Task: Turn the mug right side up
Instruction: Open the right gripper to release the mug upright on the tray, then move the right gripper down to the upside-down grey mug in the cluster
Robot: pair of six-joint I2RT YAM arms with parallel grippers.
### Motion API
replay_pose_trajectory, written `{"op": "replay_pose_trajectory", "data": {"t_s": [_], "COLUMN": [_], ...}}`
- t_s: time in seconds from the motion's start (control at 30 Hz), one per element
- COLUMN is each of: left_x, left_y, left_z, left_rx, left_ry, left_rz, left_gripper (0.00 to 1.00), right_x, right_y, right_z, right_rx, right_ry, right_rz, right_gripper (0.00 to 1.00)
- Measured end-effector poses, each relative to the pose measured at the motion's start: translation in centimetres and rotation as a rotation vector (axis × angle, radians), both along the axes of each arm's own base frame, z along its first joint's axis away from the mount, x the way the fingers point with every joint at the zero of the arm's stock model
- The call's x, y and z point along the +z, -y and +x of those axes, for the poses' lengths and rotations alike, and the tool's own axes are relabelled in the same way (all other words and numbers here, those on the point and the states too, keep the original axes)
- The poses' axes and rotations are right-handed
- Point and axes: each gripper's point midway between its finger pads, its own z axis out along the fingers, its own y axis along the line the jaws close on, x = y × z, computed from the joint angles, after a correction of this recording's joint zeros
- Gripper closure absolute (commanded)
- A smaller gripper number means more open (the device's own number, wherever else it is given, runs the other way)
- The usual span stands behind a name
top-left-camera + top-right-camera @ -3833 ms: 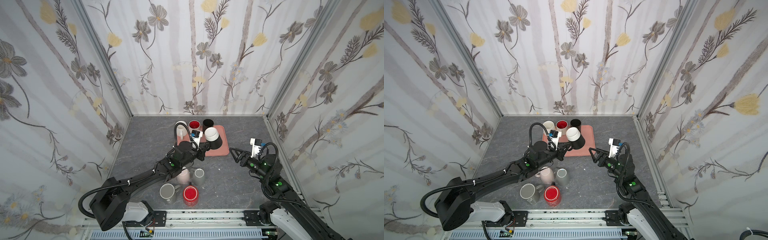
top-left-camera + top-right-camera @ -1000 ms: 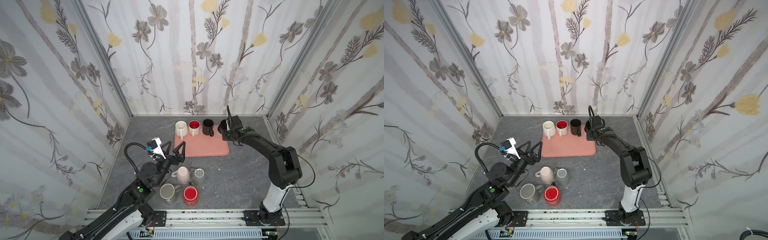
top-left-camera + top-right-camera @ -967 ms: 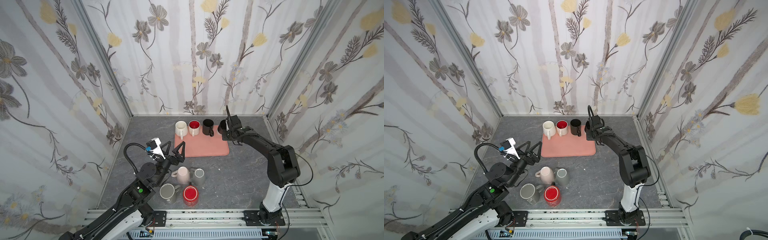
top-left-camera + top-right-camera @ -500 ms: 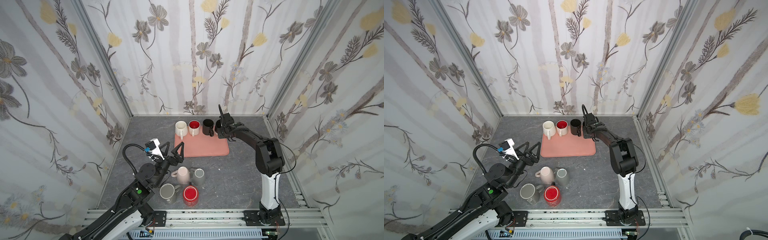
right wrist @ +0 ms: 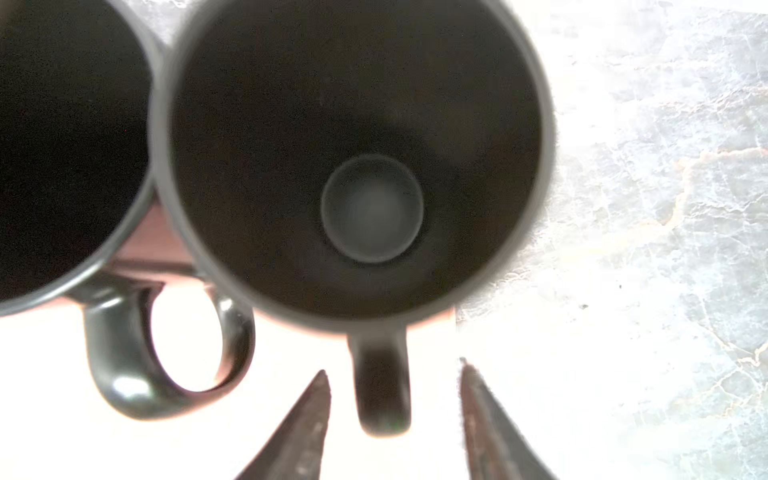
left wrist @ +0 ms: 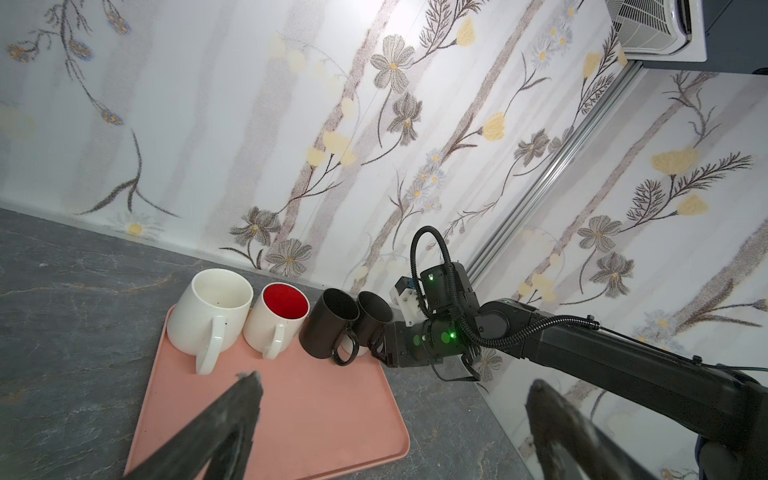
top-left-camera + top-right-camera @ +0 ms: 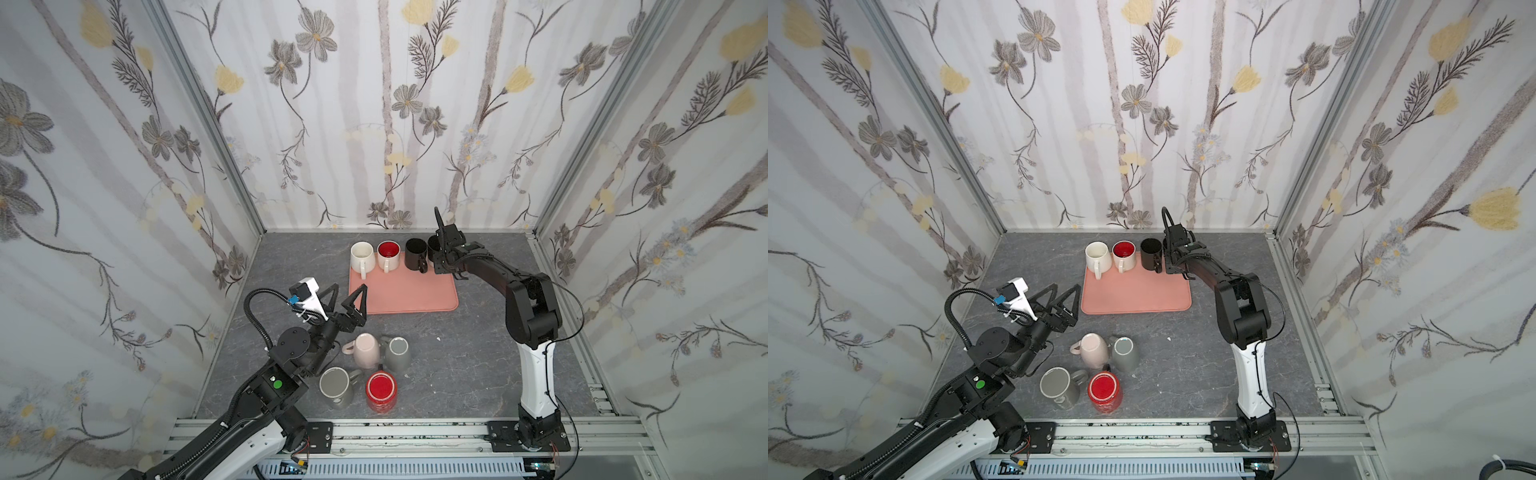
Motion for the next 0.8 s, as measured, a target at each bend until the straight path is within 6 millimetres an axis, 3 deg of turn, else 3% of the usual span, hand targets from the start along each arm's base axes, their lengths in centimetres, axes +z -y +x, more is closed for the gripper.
{"op": "replay_pose_trajectory", "data": {"t_s": [0.17,0.33,0.47,0.6,0.8], "left_x": [-0.1,-0.4,-0.9,-1.9,-3.3], "left_y": [0.0,0.0,0.1,0.5,1.4], "left_z": [0.0,0.0,0.2,0.6,1.0], "left_rx": [0.000,0.000,0.004,0.001,-0.024], "left_ry": [-0.007,-0.020,-0.040,-0.070,-0.110], "left_rz": [0.002,0.010,0.023,0.050,0.084], "left_gripper": [0.00,0.00,0.00,0.00,0.00], "right_x": [3.4,7.3,9.4,10.7,11.5], "right_y": [-0.1,-0.4,-2.2,-3.4,-4.6], "right_z": [-0.6,-3.4,-7.3,-12.6,-19.0], "right_rx": [0.009,0.028,0.090,0.158,0.247], "right_ry": [0.070,0.155,0.214,0.262,0.333], "right_rz": [0.043,0.128,0.208,0.283,0.399], "right_gripper": [0.33,0.32,0.30,0.29,0.24]}}
